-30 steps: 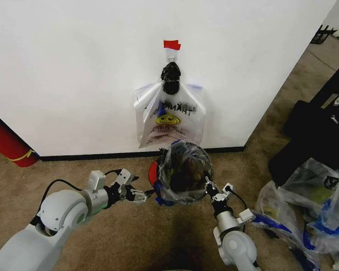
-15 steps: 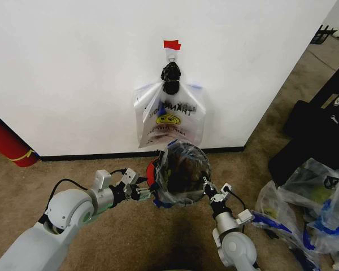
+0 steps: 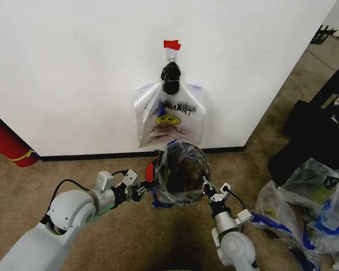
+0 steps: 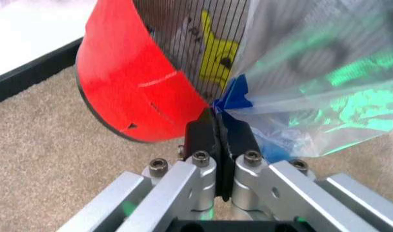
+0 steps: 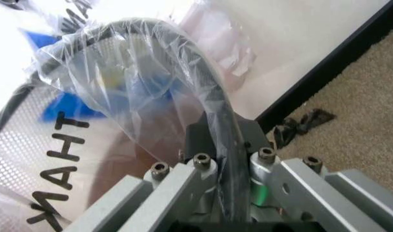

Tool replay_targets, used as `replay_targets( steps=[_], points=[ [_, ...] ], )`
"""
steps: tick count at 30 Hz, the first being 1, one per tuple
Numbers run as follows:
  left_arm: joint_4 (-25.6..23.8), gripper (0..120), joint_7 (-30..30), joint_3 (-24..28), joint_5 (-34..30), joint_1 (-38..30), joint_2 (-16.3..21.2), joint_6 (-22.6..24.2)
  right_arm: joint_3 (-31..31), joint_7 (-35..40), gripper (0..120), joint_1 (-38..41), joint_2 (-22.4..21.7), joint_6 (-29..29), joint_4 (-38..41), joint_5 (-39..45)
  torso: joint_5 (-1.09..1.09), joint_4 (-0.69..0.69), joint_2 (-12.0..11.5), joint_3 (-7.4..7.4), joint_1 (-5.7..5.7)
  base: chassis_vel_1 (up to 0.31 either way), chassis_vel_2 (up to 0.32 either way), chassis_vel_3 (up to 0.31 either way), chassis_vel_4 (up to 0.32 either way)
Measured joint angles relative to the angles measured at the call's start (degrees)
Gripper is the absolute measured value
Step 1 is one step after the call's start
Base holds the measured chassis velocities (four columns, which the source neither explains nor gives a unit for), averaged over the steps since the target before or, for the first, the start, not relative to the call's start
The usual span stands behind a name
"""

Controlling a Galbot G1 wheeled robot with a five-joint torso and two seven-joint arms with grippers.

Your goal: Pick up the garbage bag from the wall and place it over the trash bin.

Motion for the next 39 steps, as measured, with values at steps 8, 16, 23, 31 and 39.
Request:
replay_targets(
  steps=[8, 16, 23, 31, 39],
  points=[
    [1.4, 0, 0.5, 1.2, 4.6, 0.2, -0.3, 0.0, -0.3, 0.0, 0, -0.5, 0.4, 0.1, 0.8, 0.0, 0.0, 0.0, 0.0, 0.0, 0.0, 0.0, 0.0, 0.0, 0.0],
    [1.0, 0, -0.3, 1.1, 3.5, 0.7, -0.4, 0.0, -0.4, -0.1, 0, -0.2, 0.6, 0.3, 0.1, -0.1, 0.0, 0.0, 0.0, 0.0, 0.0, 0.0, 0.0, 0.0, 0.0],
    [1.4, 16, -6.8, 0.6, 4.6, 1.6, -1.2, 0.0, -0.8, 2.1, 0, 0.3, 1.0, 0.5, 0.5, -0.1, 0.0, 0.0, 0.0, 0.0, 0.0, 0.0, 0.0, 0.0, 0.0],
    [-1.6, 43, -14.0, 0.1, 11.1, 4.8, -2.9, 0.0, -1.2, 5.1, 0, 0.7, 1.3, 0.8, 1.0, -0.5, -0.01, 0.0, 0.0, 0.0, 0.0, 0.0, 0.0, 0.0, 0.0],
    [-3.6, 73, -13.7, 0.1, 11.7, 6.3, -3.8, 0.0, -1.6, 5.6, 0, 0.9, 1.8, 0.8, 1.1, -0.9, 0.0, 0.0, 0.0, 0.0, 0.0, 0.0, 0.0, 0.0, 0.0]
  ],
)
